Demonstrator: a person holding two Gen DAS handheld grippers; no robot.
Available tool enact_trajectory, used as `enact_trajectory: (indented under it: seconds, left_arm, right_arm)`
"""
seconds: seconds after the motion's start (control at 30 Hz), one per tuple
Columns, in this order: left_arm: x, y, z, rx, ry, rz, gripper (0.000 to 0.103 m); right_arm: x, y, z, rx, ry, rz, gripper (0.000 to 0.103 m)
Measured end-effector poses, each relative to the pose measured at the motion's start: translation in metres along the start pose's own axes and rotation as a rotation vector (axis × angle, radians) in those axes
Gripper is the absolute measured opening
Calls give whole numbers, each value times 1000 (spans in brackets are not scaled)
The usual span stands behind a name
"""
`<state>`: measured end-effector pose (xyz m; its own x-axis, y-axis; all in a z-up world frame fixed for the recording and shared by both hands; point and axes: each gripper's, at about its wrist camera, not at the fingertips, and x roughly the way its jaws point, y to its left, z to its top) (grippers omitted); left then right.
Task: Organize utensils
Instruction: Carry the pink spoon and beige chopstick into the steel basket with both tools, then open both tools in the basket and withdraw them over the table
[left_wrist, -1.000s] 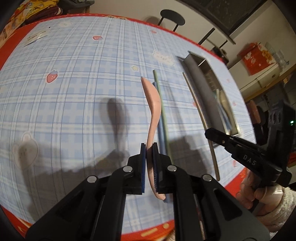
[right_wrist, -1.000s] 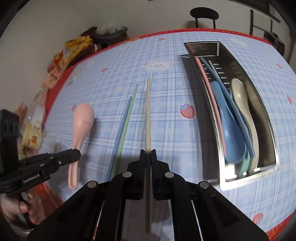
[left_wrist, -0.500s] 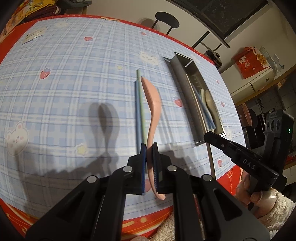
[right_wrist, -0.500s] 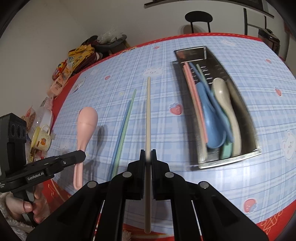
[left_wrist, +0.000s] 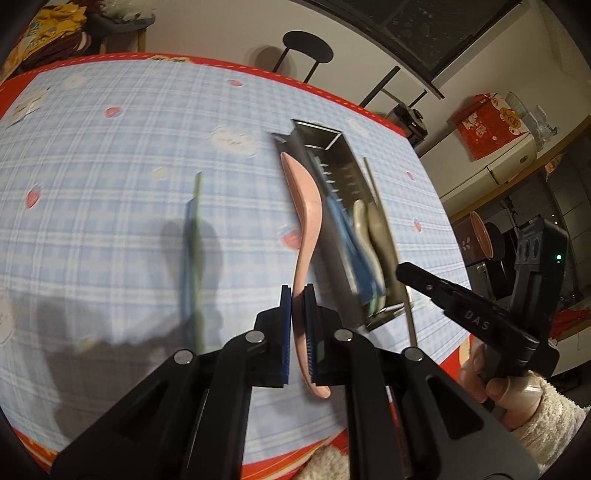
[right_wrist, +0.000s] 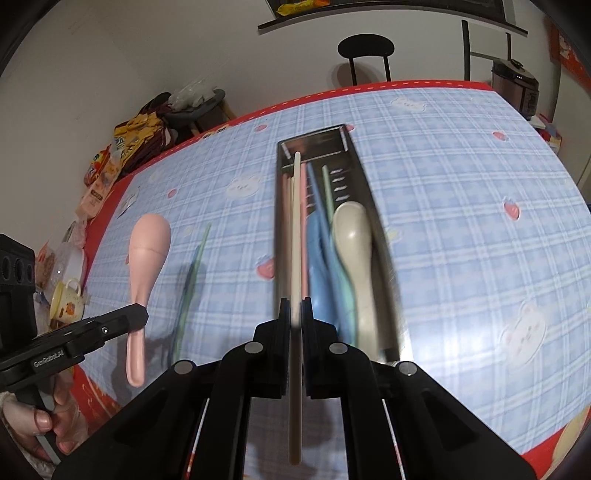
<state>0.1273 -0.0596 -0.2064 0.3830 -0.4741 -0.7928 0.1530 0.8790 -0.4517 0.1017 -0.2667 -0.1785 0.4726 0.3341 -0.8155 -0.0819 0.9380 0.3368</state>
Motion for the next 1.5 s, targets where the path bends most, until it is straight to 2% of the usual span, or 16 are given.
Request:
enact_trajectory:
  seconds: [0.23, 0.5, 0.77, 0.97, 1.23, 1.5]
  left_arm:
    - [21, -28, 19, -17, -11, -4, 11]
    - [40, -38, 34, -57, -19, 19, 11]
    - [59, -44, 39, -75, 3, 46, 11]
    - [79, -58, 42, -43, 50, 81, 11]
    - [109, -80, 43, 31, 119, 159, 11]
    - [137, -93, 44, 102, 175, 240, 11]
  right_arm:
    - [14, -17, 24, 3, 12, 29, 7]
    - [37, -20, 49, -6, 38, 85, 7]
    - [57, -25, 55, 3, 87, 126, 7]
    - [49, -37, 61, 13, 54, 123, 7]
    - [26, -80, 66, 127, -5, 84, 8]
    - [19, -107, 56, 193, -9, 59, 9]
